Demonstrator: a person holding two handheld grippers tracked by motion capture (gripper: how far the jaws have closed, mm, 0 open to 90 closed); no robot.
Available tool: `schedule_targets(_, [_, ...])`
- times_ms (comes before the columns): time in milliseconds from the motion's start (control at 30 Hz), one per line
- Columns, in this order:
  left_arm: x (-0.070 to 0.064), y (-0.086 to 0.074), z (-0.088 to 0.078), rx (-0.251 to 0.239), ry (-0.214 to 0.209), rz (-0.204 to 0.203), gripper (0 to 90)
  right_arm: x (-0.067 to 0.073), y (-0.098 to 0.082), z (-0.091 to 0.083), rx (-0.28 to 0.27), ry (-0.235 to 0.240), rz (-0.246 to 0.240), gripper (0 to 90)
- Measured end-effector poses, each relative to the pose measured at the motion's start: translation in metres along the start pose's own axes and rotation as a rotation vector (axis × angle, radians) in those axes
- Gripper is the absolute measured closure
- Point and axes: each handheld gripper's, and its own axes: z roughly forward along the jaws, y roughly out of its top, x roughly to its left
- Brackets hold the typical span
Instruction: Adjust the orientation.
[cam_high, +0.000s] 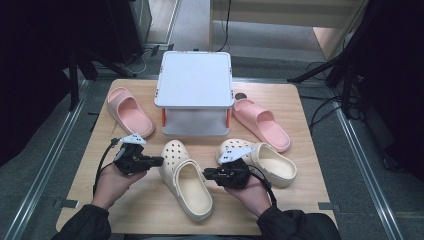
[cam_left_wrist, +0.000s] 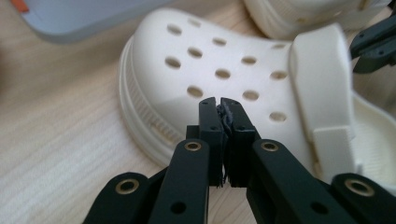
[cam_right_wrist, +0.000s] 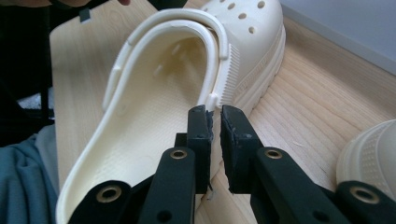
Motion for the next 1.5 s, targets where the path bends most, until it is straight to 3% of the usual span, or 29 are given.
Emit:
schedule_targets(233, [0.004, -0.011, 0.007, 0.034, -0.008, -0.030, 88.1, -0.004, 0.005, 0.008, 0.014, 0.015, 0.012, 84.0])
schedule_targets(500, [0.008, -0.010, 0.010, 0.001, -0.005, -0.047, 88.3, 0.001, 0.006, 0.011, 0.028, 0.037, 0.004, 84.4])
schedule_targets(967, [0.014, 0.007, 0.027, -0.018, -0.016, -0.044, 87.5, 0.015, 0.002, 0.009, 0.013, -0.012, 0.022, 78.1])
schedule_targets(1100, [0.015, 0.013, 0.032, -0.015, -0.038, -0.045, 87.3, 0.022, 0.000, 0.007, -0.010, -0.036, 0.028, 78.0])
schedule_targets(1333, [0.019, 0.018, 0.030, 0.006, -0.042, -0.041, 78.5, 0.023, -0.002, 0.006, -0.016, -0.043, 0.034, 75.9])
schedule_targets(1400, [0.020, 0.021, 0.022, 0.000, -0.053, -0.054, 74.6, 0.022, -0.001, 0.002, -0.033, -0.043, 0.043, 70.1])
schedule_targets(1500, [0.018, 0.027, 0.013, -0.011, -0.051, -0.042, 71.4, 0.021, -0.001, 0.000, -0.036, -0.034, 0.058, 63.9])
